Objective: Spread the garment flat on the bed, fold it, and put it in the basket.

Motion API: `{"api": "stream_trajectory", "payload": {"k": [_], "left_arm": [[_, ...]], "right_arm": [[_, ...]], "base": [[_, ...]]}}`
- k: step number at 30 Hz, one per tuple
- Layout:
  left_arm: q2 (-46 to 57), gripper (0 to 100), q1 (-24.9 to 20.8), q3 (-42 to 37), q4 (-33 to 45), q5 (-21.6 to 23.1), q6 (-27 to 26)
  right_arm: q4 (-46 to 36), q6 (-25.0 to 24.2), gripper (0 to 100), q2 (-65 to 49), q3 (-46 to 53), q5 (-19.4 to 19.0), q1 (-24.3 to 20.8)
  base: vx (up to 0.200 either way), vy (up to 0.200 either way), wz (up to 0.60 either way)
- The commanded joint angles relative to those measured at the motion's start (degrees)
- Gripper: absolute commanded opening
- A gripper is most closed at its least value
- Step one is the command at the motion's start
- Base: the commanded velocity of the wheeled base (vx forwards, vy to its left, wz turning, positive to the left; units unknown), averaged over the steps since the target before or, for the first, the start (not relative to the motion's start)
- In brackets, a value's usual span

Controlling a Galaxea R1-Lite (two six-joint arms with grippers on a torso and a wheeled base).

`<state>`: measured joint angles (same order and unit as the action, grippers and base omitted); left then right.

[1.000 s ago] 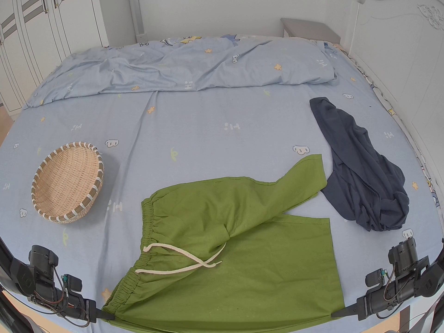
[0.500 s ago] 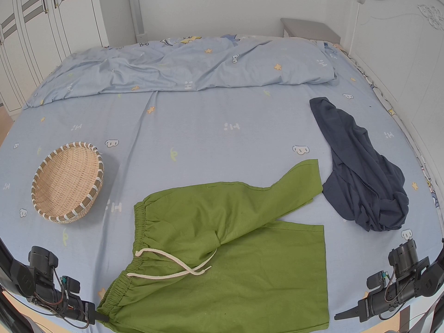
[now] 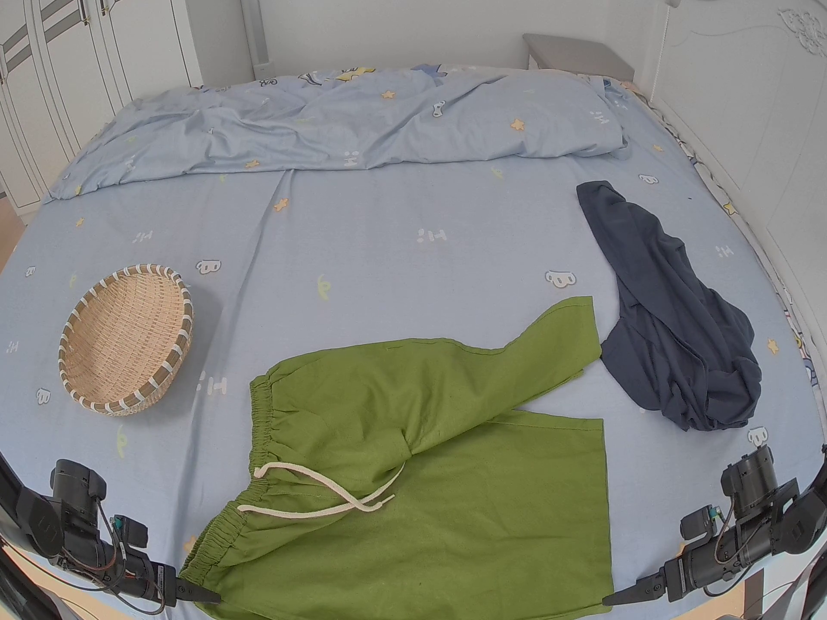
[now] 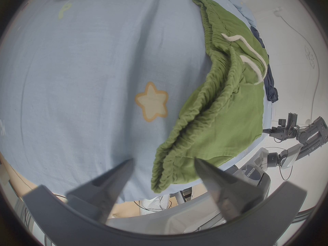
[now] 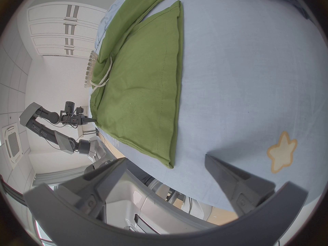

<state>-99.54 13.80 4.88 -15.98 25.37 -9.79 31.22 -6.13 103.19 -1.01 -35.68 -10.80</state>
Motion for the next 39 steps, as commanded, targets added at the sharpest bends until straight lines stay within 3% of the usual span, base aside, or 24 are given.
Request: {"api": "stream_trajectory", "payload": {"k": [1,6,9,10,14,19,21,26,31,39], "left_arm": [[6.02,100,0.26,-0.13,0.16,0.12,0.38],[16.74,100,0.97,0.49,2.27,1.17,2.14],[23.86,100,0.26,3.03,5.43,4.16,6.45],[26.41,100,0.17,5.23,7.46,7.59,10.40],[27.55,100,0.88,6.46,7.81,15.32,15.59],[29.14,100,0.17,6.99,7.37,16.82,16.38],[29.66,100,-0.53,9.80,7.28,17.52,19.98],[24.21,100,-4.48,19.21,7.19,17.61,27.46],[17.27,100,-6.59,28.08,6.31,17.61,28.42],[-3.03,100,-12.04,46.72,6.14,16.91,28.25]], "right_arm": [[-0.02,-0.02,100,-0.27,1.01,-0.09,-0.01],[0.51,0.16,100,-1.94,1.01,-0.27,0.17],[4.11,0.07,100,-3.88,0.40,0.09,0.87],[7.72,-0.11,100,-4.84,0.22,0.09,1.13],[12.90,0.07,100,-5.20,1.01,-0.09,2.54],[12.99,0.07,100,-7.48,1.01,-0.09,3.42],[13.69,-0.55,100,-13.28,0.75,0.00,4.38],[12.90,-0.90,100,-16.97,-4.96,0.70,4.47],[11.23,-1.34,100,-16.45,-14.11,1.93,4.74],[5.25,-1.25,100,-8.89,-36.96,2.11,3.51]], "base": [[0.000,0.000,0.00],[0.000,0.000,0.00],[0.000,0.000,0.00],[0.000,0.000,0.00],[0.000,0.000,0.00],[0.000,0.000,0.00],[0.000,0.000,0.00],[0.000,0.000,0.00],[0.000,0.000,0.00],[0.000,0.000,0.00]]}}
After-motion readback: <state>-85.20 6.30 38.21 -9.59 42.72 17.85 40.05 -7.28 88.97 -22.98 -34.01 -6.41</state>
